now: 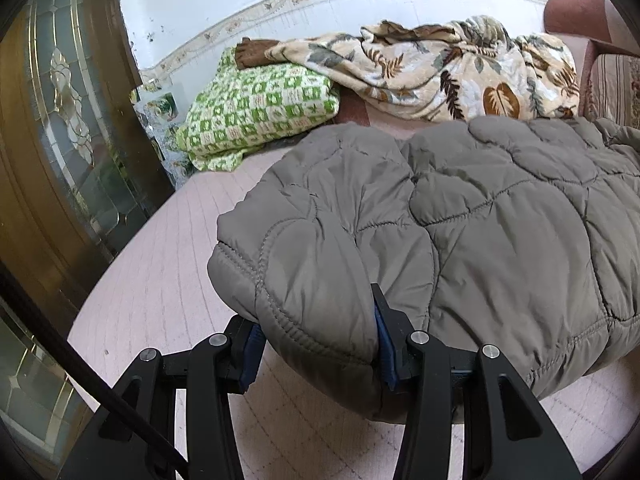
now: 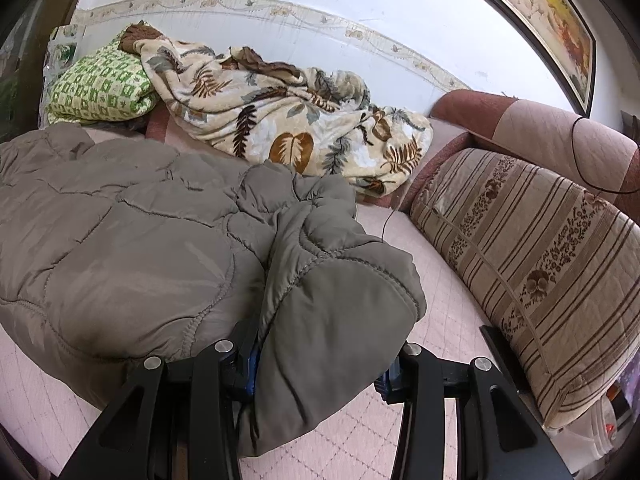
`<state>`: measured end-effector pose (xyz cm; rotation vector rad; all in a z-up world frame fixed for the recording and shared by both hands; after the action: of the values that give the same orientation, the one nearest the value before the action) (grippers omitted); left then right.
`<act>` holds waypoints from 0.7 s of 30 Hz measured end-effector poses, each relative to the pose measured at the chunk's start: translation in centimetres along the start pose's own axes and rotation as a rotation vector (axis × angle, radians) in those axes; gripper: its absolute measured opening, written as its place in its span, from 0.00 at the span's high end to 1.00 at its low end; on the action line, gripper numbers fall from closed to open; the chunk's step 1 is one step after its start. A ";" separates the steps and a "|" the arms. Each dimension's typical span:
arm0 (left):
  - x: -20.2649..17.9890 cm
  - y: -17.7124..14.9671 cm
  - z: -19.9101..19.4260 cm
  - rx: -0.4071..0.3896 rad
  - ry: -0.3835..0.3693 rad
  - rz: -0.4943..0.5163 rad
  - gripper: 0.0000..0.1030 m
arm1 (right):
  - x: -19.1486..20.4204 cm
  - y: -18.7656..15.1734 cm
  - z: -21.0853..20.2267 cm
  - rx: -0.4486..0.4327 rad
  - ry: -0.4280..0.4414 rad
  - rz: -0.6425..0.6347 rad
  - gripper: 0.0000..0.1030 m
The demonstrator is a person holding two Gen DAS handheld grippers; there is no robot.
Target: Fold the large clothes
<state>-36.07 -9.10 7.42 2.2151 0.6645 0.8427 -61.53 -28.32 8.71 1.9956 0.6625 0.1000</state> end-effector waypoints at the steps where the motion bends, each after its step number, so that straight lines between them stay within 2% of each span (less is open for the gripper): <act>1: -0.1 -0.3 0.3 0.008 -0.004 0.000 0.55 | 0.0 -0.1 0.2 0.007 0.001 -0.001 0.56; 4: -0.4 -1.1 1.1 0.015 -0.017 -0.005 0.53 | -0.2 -1.0 1.5 0.053 0.016 0.014 0.55; 10: -0.8 -2.5 1.7 -0.042 -0.015 -0.038 0.45 | -0.7 -2.6 3.8 0.142 0.054 0.055 0.53; 14: -0.7 -3.1 2.1 -0.058 -0.009 -0.074 0.38 | -0.9 -3.3 4.1 0.148 0.067 0.068 0.50; 21: -0.1 -4.1 2.7 -0.075 0.000 -0.138 0.20 | -1.0 -3.9 4.5 0.162 0.075 0.088 0.47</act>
<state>-35.07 -7.58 2.90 2.0769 0.7644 0.7853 -62.43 -30.99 3.30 2.1867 0.6481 0.1800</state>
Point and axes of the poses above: each gripper's, at about its wrist camera, not at the fingertips, and z roughly the way its jaws point, x to its left, y to its top, the point moved 1 cm from there along z, roughly the way its jaws point, and after that the axes turned 8 degrees about z, right-handed, at the moved point
